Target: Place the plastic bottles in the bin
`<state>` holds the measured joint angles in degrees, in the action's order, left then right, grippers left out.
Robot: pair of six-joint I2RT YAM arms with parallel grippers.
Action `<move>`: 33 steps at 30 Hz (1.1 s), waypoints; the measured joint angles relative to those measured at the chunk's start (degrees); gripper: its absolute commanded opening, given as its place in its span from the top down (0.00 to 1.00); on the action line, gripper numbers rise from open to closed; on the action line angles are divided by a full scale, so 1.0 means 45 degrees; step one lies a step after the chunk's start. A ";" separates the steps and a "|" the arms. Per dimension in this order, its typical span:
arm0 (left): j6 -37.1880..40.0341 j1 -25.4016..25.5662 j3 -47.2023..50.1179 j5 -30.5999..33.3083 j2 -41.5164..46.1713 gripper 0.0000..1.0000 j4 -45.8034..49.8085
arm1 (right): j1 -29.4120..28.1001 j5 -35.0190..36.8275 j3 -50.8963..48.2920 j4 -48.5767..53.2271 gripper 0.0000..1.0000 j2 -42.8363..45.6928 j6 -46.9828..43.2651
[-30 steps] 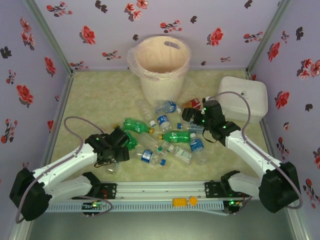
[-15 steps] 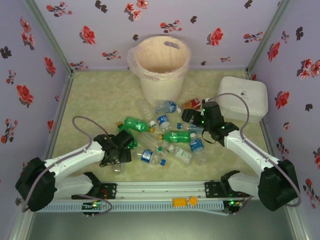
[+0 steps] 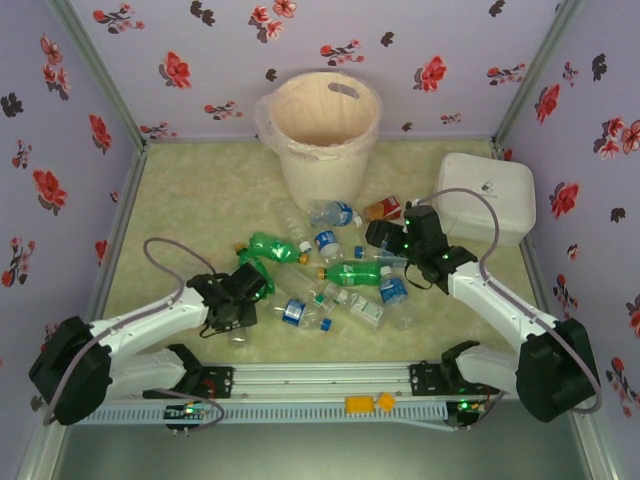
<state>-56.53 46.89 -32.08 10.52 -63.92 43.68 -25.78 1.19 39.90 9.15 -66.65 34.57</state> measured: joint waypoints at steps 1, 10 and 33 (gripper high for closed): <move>-0.0039 0.0000 0.0000 0.0010 0.0262 0.56 0.0087 | 0.0000 0.0000 0.0000 -0.0034 0.00 -0.0141 0.0005; -0.0758 0.0000 -0.0792 0.1749 0.4095 0.60 0.1302 | 0.0000 -0.0015 0.0355 0.0228 0.00 -0.1103 0.0039; 0.7004 -0.1069 -0.7990 0.3045 0.0568 0.69 -0.7359 | 0.0063 -0.0291 0.0364 0.0457 0.01 -0.1010 0.0117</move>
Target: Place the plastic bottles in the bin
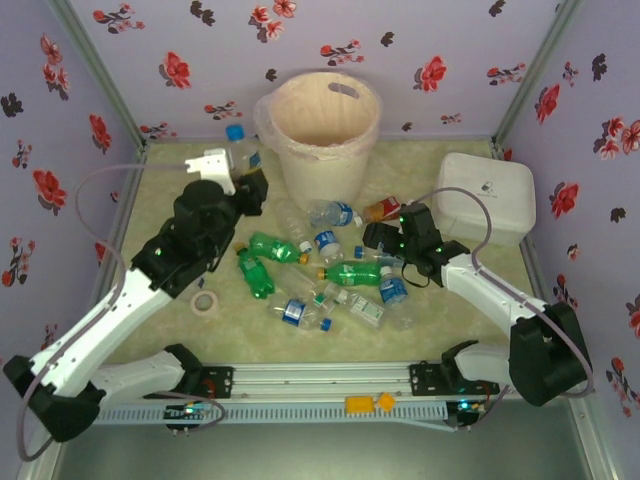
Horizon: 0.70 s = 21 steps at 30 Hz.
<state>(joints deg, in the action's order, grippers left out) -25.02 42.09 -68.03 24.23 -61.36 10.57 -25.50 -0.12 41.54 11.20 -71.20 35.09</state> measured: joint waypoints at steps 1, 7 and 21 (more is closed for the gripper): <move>0.0321 -0.0112 -0.0476 -0.0291 -0.0457 0.69 -0.0291 | 0.0000 0.0015 0.0000 0.0044 0.00 0.0010 0.0000; 0.1574 -0.0855 -0.3599 -0.1734 -0.3507 0.68 -0.1394 | 0.0000 0.0170 0.0000 0.0321 0.00 0.0257 -0.0005; 0.2278 -0.1875 -0.9908 -0.3546 -1.0496 0.63 0.0238 | 0.0000 0.0073 -0.1166 0.0126 0.00 0.1617 -0.0049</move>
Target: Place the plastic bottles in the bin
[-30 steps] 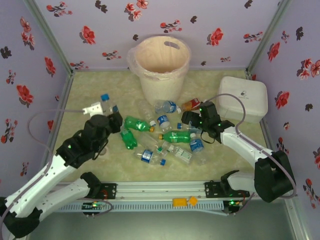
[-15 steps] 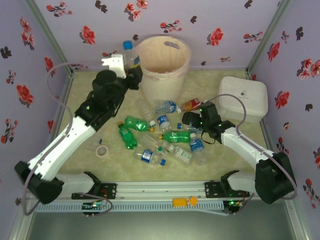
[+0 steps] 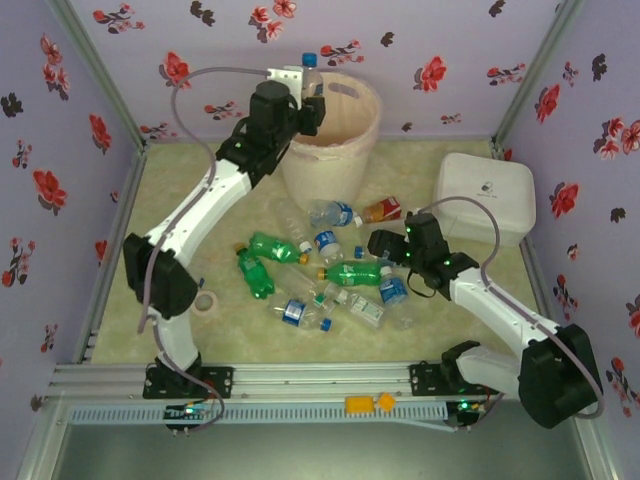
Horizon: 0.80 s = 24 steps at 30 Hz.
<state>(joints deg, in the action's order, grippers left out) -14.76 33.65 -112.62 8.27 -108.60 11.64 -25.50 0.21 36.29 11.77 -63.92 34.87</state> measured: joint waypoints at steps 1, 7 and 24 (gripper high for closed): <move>-0.0005 -0.0073 -0.0330 -0.0015 -0.0345 0.63 0.0238 | 0.0000 0.0000 -0.0112 0.0000 0.00 0.0112 -0.0044; -0.0170 -0.0602 -0.1394 -0.0335 -0.1496 0.30 0.1263 | 0.0000 0.0005 -0.0389 0.0010 0.00 0.0903 -0.0199; -0.0544 -0.0787 -0.1326 -0.1535 -0.0291 0.00 0.2176 | 0.0141 0.1151 0.0772 0.1753 0.00 0.0233 -0.0520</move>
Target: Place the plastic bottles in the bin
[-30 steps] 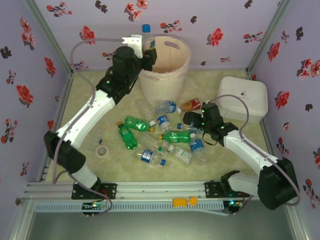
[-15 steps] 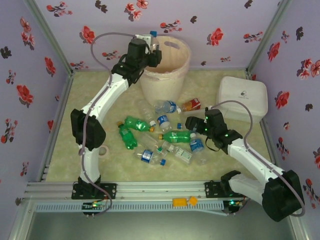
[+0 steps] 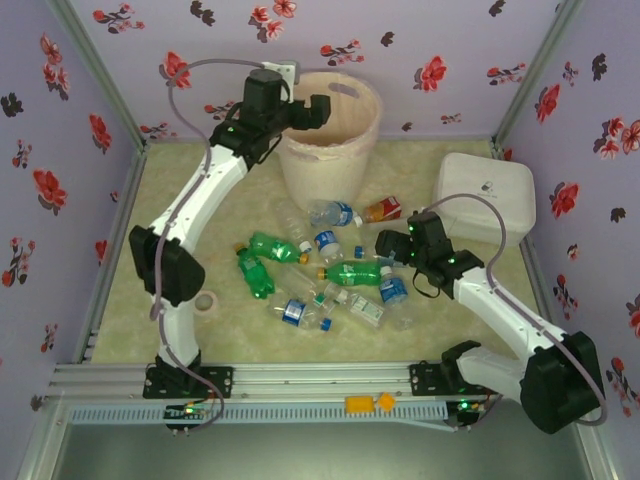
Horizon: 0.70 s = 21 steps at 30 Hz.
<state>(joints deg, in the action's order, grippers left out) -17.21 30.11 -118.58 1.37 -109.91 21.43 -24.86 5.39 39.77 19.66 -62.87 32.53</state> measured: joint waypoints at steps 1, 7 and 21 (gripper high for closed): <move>0.0000 0.0000 0.0539 -0.0087 0.0568 0.00 -0.0112 | 0.0015 -0.0005 0.0053 0.0092 0.00 -0.0039 -0.0102; -0.0146 0.0000 0.4911 -0.0690 0.4702 0.00 -0.1671 | 0.0063 -0.1132 0.0112 0.0903 0.00 -0.0340 -0.0413; -0.4546 0.0316 1.5883 -0.1137 1.0224 0.00 -0.6688 | 0.0058 -0.3201 -0.0976 0.2395 0.17 -0.0219 -0.0267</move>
<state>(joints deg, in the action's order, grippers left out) -37.67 31.53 -47.11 -3.75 -63.90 -8.67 -24.60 -9.02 35.38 30.44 -63.86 31.33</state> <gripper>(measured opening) 0.997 0.838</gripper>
